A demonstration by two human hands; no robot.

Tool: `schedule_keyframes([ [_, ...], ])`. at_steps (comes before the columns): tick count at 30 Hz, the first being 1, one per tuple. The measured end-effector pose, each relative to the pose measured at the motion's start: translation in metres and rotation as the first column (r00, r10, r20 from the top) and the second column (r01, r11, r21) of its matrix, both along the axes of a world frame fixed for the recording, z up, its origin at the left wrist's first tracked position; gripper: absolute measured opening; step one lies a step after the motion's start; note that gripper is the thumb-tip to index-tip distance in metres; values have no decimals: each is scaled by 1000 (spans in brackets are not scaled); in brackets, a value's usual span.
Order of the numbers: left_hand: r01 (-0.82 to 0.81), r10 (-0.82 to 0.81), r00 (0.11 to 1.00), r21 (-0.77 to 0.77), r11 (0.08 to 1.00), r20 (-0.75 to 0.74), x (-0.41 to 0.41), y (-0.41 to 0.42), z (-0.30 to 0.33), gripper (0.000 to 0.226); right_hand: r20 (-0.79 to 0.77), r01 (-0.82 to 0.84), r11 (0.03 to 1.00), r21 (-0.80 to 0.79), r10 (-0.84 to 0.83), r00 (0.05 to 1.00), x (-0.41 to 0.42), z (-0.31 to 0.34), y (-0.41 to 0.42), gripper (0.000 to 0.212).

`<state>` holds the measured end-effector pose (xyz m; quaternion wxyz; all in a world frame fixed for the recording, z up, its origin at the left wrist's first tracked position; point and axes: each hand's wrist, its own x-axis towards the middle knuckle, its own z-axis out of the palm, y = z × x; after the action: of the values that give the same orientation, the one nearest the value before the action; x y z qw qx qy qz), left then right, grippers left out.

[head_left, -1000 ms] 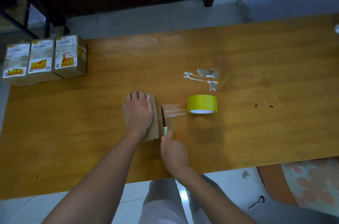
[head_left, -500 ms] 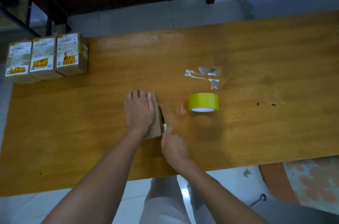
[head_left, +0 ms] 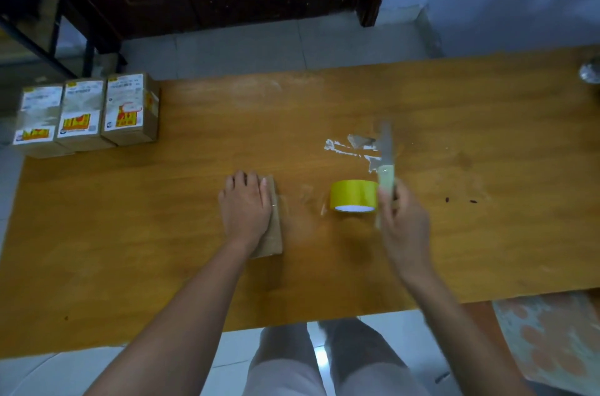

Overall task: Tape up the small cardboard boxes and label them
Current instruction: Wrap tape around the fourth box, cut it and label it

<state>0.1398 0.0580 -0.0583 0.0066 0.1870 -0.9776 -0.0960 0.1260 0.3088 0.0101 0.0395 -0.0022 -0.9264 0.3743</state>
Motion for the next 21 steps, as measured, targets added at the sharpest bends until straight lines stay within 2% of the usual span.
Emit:
schedule_keyframes([
  [2, 4, -4, 1000, -3, 1000, 3, 0, 0, -1, 36, 12, 73, 992, 105, -75, 997, -38, -9, 44, 26],
  [4, 5, -5, 1000, 0, 1000, 2, 0, -1, -2, 36, 148, 76, 971, 227, -112, 983, -59, -34, 74, 32],
  [6, -2, 2, 1000, 10, 1000, -12, 0, -1, -5, 35, 246, -16, 952, 306, -63, 967, -63, -59, 89, 33],
  [9, -3, 4, 1000, 12, 1000, -22, 0, -3, -8, 39, 287, -129, 914, 385, 14, 958, -57, -82, 97, 36],
  [13, 16, -17, 1000, 56, 998, 10, -3, -8, -5, 44, 272, 9, 837, 548, -188, 944, -48, -72, 90, 56],
  [15, 17, -24, 998, 120, 993, 55, -5, -10, -1, 40, 184, 103, 876, 471, -211, 960, -44, -52, 79, 52],
  [17, -7, -5, 998, 213, 977, 55, -6, -14, 4, 39, 10, 134, 942, 308, -144, 989, -35, -27, 55, 36],
  [19, -89, 114, 992, 332, 939, -57, 0, -18, 13, 43, -111, 19, 990, 139, -3, 994, -16, -4, 14, 25],
  [21, -210, 333, 920, 459, 863, -205, 13, -22, 24, 50, -75, -185, 983, -4, 184, 980, 10, 1, -33, 30],
])
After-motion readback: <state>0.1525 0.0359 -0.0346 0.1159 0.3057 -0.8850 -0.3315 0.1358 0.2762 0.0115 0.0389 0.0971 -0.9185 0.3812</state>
